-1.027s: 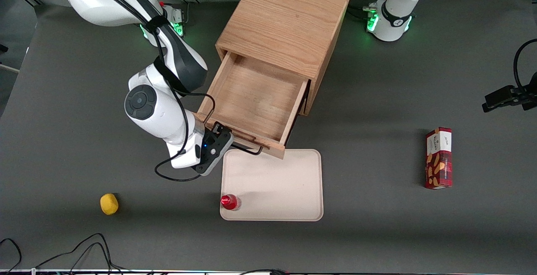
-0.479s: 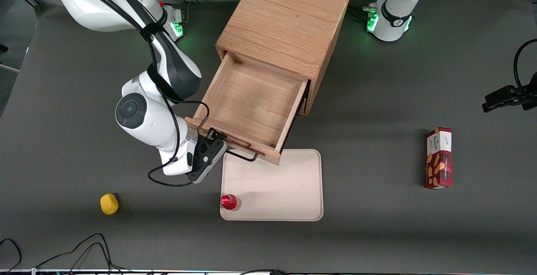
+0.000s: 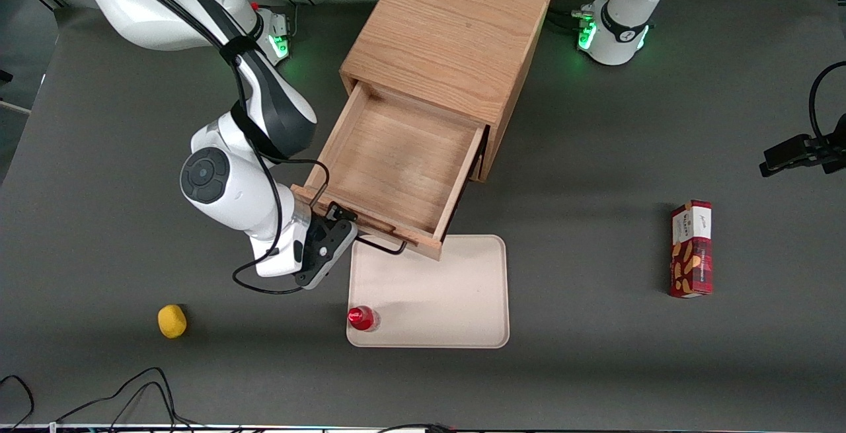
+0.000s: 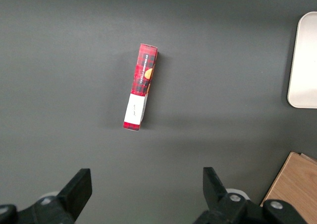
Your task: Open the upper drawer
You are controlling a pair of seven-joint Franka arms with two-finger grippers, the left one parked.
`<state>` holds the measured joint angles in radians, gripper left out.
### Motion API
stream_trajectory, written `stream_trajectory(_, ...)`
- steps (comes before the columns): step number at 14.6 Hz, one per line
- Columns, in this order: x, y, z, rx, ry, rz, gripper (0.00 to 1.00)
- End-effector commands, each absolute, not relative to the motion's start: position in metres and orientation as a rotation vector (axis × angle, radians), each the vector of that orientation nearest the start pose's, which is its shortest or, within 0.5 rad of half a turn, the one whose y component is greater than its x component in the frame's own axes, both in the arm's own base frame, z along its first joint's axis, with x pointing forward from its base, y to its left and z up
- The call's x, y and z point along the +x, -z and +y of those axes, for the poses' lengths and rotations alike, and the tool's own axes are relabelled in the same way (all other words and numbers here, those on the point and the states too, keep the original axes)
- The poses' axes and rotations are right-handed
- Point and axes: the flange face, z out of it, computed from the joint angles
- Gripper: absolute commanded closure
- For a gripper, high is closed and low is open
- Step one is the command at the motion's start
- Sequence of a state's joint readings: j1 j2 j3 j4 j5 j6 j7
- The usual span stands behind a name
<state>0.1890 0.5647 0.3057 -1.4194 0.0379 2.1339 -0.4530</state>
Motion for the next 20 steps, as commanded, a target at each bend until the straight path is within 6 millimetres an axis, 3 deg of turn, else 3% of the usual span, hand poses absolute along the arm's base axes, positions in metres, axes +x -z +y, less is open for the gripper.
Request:
stream_trajectory(1,0.653,-0.421,0.32,-2.619,0.217,-1.226,0.0)
stream_trajectory(6,0.638,-0.435,0.327,-2.6,0.132,-1.277,0.0)
stream_trajectory(9,0.619,-0.49,0.317,-2.622,0.15,-1.285,0.0)
stream_trajectory(10,0.611,-0.51,0.304,-2.644,0.159,-1.278,0.0)
stream_trajectory(13,0.606,-0.556,0.234,-2.754,0.242,-1.17,0.0)
stream_trajectory(16,0.598,-0.597,0.149,-2.88,0.338,-0.947,0.0)
stream_trajectory(19,0.573,-0.615,0.085,-2.989,0.305,-0.59,0.0)
stream_trajectory(20,0.56,-0.621,0.073,-3.013,0.257,-0.478,0.0)
